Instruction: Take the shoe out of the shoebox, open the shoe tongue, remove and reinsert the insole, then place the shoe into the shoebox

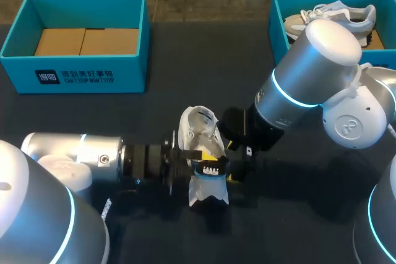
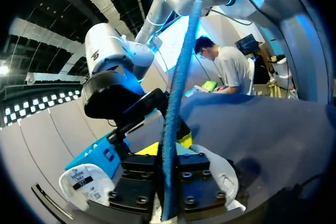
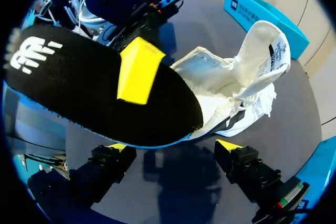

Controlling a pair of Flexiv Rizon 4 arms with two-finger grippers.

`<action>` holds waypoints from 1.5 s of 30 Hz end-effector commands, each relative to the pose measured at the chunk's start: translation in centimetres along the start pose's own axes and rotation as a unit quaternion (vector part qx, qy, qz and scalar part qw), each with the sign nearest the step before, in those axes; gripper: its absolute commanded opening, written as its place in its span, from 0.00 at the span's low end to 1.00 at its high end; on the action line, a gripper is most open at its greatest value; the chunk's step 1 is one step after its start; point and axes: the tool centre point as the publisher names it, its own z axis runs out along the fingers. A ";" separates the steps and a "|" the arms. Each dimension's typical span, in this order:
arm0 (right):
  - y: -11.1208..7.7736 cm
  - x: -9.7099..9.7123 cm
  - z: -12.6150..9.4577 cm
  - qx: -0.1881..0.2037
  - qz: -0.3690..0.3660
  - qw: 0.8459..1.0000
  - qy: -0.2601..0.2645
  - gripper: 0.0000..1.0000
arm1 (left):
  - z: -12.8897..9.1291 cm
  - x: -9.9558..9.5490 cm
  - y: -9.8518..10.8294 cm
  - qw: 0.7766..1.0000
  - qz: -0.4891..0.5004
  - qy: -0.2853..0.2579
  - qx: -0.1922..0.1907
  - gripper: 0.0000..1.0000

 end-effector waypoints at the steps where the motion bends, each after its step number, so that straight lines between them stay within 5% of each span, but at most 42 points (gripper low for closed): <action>1: 0.0 0.0 0.2 0.000 0.000 1.000 -0.001 1.00 | 0.2 0.4 -0.3 1.000 0.013 -0.008 -0.003 0.00; 17: 0.0 0.0 0.2 0.000 0.000 1.000 -0.001 1.00 | 0.5 -0.6 3.5 0.999 0.031 0.007 -0.027 0.00; 29: 0.0 0.0 0.2 0.000 0.000 1.000 -0.001 1.00 | -0.6 -0.4 2.8 0.999 0.033 -0.003 -0.024 0.00; 31: 0.0 0.0 0.2 0.000 0.000 1.000 -0.001 1.00 | -0.8 -0.1 2.4 0.999 0.036 -0.001 -0.022 0.15; 37: 0.0 0.0 0.2 0.000 0.000 1.000 -0.001 1.00 | -1.0 0.2 1.5 0.999 0.045 -0.002 -0.018 0.27; 40: 0.0 0.0 0.2 0.000 0.000 1.000 -0.001 1.00 | -1.0 0.1 1.0 0.999 0.047 -0.008 -0.014 0.25; 45: 0.0 0.0 0.2 0.000 0.000 1.000 -0.001 1.00 | -0.6 0.3 0.2 0.997 0.070 -0.010 -0.018 0.07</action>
